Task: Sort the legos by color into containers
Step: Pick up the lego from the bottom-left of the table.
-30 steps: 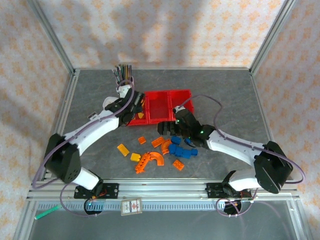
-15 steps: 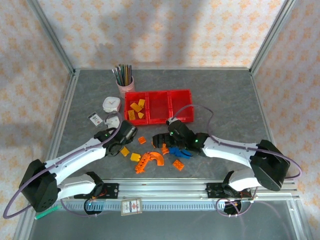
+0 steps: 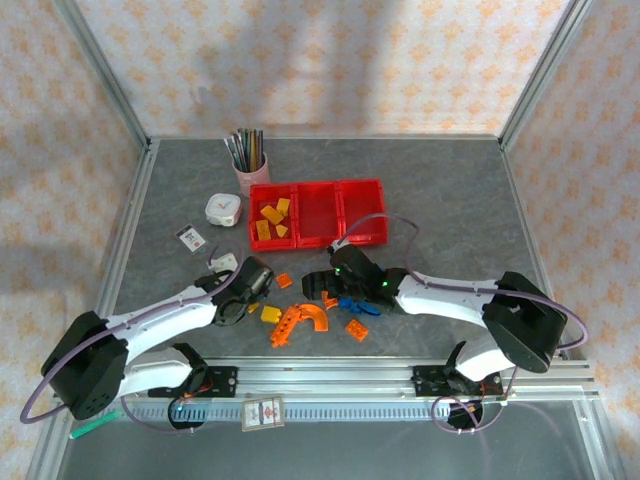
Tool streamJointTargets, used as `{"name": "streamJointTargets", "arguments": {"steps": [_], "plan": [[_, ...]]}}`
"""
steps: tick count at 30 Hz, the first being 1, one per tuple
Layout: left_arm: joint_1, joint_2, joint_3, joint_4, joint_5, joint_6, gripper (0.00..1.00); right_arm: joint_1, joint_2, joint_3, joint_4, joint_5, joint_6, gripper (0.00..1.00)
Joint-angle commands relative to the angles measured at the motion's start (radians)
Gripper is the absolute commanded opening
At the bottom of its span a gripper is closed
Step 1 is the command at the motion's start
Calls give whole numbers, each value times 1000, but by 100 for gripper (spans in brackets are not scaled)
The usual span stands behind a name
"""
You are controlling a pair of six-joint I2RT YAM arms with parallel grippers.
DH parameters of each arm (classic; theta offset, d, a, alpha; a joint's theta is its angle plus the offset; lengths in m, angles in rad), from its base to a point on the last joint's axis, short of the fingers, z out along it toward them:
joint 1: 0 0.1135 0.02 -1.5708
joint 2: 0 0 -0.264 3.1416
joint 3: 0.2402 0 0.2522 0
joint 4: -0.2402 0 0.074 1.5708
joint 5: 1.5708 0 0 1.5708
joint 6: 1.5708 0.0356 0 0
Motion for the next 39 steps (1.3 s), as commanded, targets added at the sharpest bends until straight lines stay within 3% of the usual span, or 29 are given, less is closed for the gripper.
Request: {"name": "streamJointTargets", "arguments": {"steps": [1,9,24,32,39], "plan": [[-8,47,-4,70,14,-19,76,5,2,-7,15,42,-9,100],[-13,124,-11,76,-10,-29,68,5,7,-16,24,33,-4,100],[-14,113,-61,131,13,-22,35,6,13,-1,26,19,6,100],[-14,32,4,55,-52,11,32,3,-15,6,27,10,10,100],[35,40,241,-34,-184,161,32,-71,-58,12,6,-3,15,100]]}}
